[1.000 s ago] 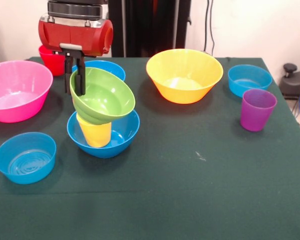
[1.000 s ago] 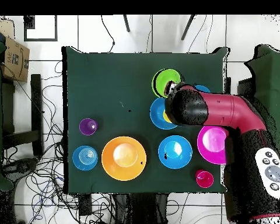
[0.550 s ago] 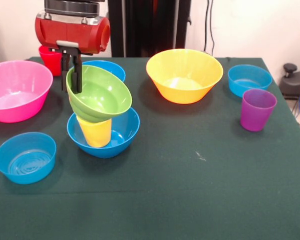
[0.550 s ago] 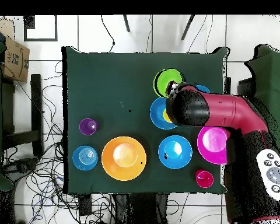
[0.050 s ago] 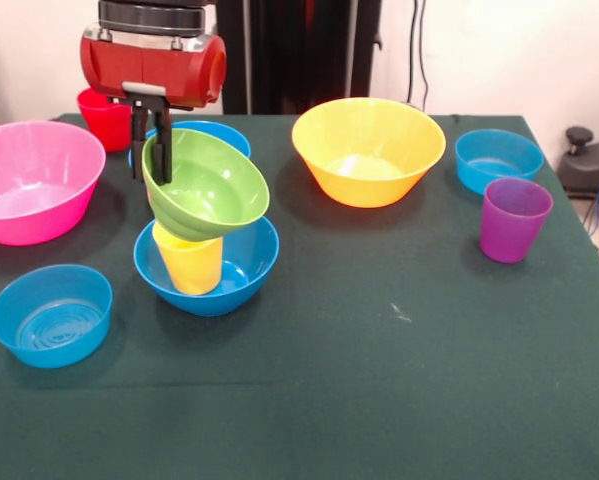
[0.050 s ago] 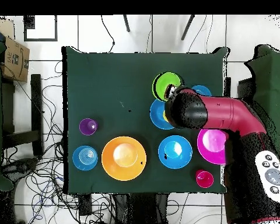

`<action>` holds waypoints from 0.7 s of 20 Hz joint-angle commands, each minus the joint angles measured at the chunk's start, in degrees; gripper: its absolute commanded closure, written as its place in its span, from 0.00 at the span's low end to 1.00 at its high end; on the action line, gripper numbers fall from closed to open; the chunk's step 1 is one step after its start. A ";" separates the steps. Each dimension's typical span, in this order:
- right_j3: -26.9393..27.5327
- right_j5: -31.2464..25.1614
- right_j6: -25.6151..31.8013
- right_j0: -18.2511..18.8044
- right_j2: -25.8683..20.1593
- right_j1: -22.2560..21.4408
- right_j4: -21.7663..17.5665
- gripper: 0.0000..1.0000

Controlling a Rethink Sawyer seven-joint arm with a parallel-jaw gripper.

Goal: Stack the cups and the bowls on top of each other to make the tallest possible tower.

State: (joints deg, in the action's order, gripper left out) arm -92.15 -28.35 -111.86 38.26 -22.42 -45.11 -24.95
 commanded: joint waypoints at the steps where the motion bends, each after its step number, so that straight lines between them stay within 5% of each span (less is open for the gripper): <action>1: -4.24 1.02 -0.30 -1.21 0.92 1.78 -2.61 1.00; 14: -4.72 4.35 -0.42 -0.97 2.21 3.55 -3.90 1.00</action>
State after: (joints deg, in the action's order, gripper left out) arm -93.62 -26.04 -111.86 38.26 -21.47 -44.86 -25.17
